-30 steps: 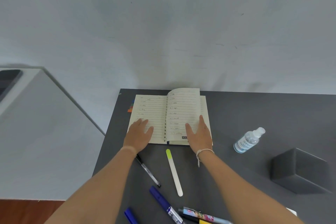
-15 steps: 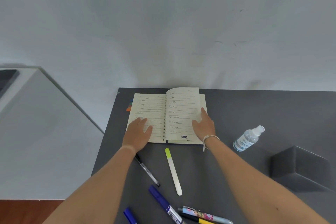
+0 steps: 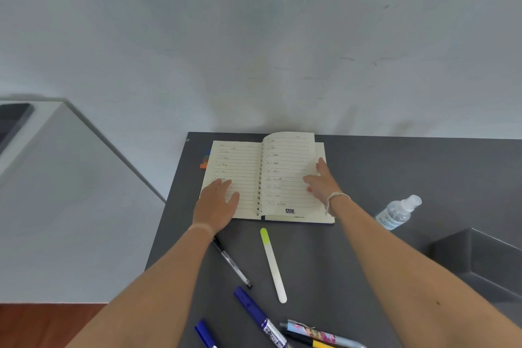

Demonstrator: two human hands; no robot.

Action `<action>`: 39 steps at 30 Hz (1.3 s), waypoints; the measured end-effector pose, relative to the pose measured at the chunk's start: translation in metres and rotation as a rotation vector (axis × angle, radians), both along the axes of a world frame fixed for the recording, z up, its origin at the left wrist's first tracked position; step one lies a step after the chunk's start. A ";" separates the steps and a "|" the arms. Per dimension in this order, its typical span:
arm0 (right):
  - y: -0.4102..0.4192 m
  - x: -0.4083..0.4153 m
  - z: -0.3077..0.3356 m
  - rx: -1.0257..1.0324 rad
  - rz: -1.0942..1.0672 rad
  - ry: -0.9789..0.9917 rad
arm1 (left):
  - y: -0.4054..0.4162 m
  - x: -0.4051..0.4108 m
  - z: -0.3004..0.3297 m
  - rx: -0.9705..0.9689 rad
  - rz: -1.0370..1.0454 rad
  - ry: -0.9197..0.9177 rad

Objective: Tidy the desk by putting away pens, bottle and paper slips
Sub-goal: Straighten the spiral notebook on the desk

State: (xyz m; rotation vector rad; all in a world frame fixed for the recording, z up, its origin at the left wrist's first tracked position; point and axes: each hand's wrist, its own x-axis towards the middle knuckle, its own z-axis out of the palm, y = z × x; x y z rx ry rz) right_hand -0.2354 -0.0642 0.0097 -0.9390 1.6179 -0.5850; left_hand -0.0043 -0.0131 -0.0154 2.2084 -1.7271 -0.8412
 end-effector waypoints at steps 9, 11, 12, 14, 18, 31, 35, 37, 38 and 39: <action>-0.008 -0.005 0.000 -0.038 -0.275 -0.065 | -0.002 0.000 0.004 0.000 0.013 0.031; -0.008 -0.007 -0.002 -0.030 -0.258 -0.016 | -0.002 0.000 0.006 -0.010 0.027 0.077; -0.007 -0.007 0.002 -0.025 -0.239 0.012 | -0.003 0.000 0.008 -0.012 0.031 0.100; -0.007 -0.008 0.010 -0.017 -0.204 0.015 | -0.003 -0.001 0.010 -0.004 0.037 0.134; -0.001 0.000 0.026 -0.016 -0.143 -0.146 | -0.002 -0.003 0.016 0.011 0.036 0.164; 0.024 0.057 0.029 -0.182 0.433 -0.005 | -0.005 0.022 0.052 -0.217 0.117 0.374; 0.032 0.051 0.019 -0.219 0.490 0.165 | -0.012 0.027 0.064 -0.319 0.239 0.516; 0.033 0.043 0.015 -0.270 0.483 0.287 | -0.014 0.025 0.067 -0.355 0.226 0.479; 0.032 0.039 0.013 -0.291 0.495 0.362 | -0.014 0.025 0.068 -0.363 0.183 0.382; 0.032 0.034 0.011 -0.304 0.519 0.437 | -0.015 0.024 0.065 -0.372 0.118 0.266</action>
